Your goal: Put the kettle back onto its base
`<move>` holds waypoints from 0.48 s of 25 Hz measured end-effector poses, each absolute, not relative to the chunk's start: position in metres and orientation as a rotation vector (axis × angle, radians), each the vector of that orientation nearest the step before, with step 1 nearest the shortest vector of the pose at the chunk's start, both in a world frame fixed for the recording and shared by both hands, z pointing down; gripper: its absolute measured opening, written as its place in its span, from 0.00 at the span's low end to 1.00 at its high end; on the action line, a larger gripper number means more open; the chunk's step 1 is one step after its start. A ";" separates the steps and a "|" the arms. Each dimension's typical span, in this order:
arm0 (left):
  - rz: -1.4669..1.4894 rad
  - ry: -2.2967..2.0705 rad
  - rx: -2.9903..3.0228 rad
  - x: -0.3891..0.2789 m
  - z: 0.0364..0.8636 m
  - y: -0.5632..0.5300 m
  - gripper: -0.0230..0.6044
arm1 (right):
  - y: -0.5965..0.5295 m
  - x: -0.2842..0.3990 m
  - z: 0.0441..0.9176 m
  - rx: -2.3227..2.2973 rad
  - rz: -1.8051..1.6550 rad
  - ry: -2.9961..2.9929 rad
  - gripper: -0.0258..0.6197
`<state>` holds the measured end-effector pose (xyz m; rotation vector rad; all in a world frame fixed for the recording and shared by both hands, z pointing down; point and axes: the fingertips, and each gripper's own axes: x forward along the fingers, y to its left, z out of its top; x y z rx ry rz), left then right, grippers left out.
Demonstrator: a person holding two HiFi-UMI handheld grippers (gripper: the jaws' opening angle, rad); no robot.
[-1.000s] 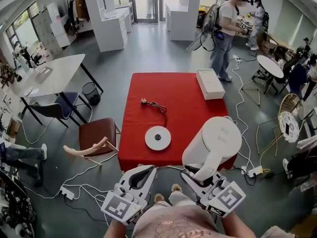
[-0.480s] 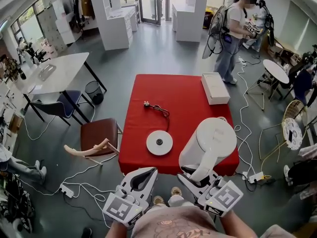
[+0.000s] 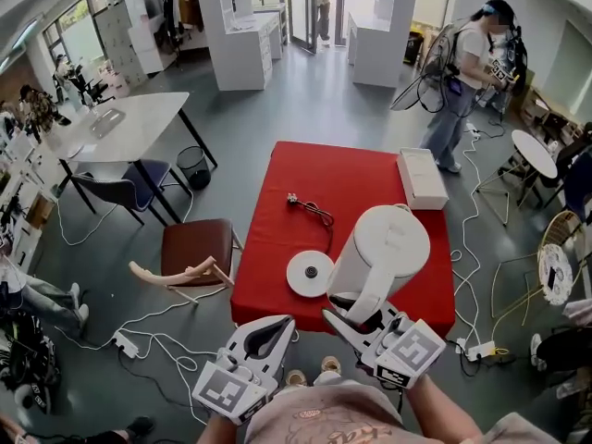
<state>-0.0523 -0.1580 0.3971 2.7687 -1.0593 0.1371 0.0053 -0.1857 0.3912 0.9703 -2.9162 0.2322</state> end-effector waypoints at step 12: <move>0.126 -1.176 2.721 -0.075 0.394 -0.181 0.03 | -0.229 -0.033 0.399 0.800 0.196 -2.951 0.22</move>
